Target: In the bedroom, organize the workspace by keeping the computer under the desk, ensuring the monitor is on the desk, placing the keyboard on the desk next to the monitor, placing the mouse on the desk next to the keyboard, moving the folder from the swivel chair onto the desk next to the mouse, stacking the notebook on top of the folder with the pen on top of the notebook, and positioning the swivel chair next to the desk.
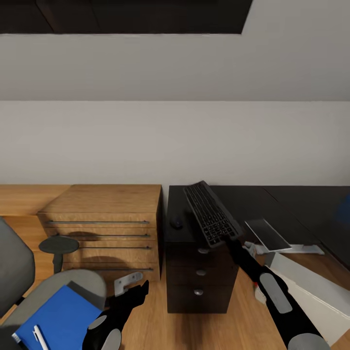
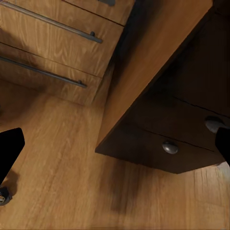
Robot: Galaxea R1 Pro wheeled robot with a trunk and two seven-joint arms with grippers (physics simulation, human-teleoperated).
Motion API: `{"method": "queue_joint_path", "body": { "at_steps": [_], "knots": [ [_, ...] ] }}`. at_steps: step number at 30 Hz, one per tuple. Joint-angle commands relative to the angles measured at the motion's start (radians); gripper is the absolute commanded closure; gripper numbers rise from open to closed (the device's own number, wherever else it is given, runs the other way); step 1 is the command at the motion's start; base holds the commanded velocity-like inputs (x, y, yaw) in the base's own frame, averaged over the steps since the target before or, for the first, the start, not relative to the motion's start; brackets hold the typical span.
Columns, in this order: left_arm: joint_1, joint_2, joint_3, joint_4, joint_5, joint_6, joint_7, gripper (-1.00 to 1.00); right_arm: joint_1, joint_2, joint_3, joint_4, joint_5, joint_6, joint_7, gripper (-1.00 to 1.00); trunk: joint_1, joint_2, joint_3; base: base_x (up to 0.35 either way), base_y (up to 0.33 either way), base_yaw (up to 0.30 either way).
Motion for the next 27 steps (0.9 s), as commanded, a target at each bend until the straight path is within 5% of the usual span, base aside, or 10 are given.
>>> {"method": "queue_joint_path", "body": {
  "at_steps": [1, 4, 11, 17, 24, 27],
  "knots": [
    [-0.001, 0.000, -0.001, -0.002, 0.009, 0.002, 0.009, -1.00, 0.002, -0.001, -0.003, -0.032, -0.006, 0.008, -0.003, 1.00, -0.004, 0.007, 0.002, 0.000, 0.000, 0.000],
    [-0.001, 0.000, -0.001, -0.003, 0.008, 0.002, 0.010, -1.00, 0.027, -0.002, -0.005, -0.120, -0.009, 0.009, -0.023, 1.00, -0.016, 0.028, 0.012, -0.127, 0.000, 0.000],
    [-0.001, 0.000, -0.001, -0.003, 0.009, 0.002, 0.011, -1.00, 0.187, 0.003, -0.006, -0.533, -0.011, 0.008, -0.358, 1.00, -0.042, 0.077, 0.033, -0.316, -0.028, 0.000],
    [-0.001, 0.000, -0.006, -0.003, 0.011, 0.002, 0.050, -1.00, 0.221, 0.005, -0.006, -0.613, -0.019, 0.009, -0.451, 1.00, -0.065, 0.119, 0.052, -0.331, -0.161, 0.000],
    [-0.001, -0.002, -0.037, -0.003, 0.004, 0.004, 0.066, -1.00, 0.226, 0.002, -0.008, -0.616, -0.215, 0.017, -0.461, 1.00, -0.092, 0.168, 0.074, -0.317, -0.200, 0.000],
    [-0.001, -0.002, -0.085, -0.003, -0.044, 0.005, 0.118, -1.00, 0.245, -0.001, -0.011, -0.613, -0.312, 0.012, -0.460, 1.00, -0.104, 0.189, 0.084, -0.302, -0.214, 0.000]
  ]
}}
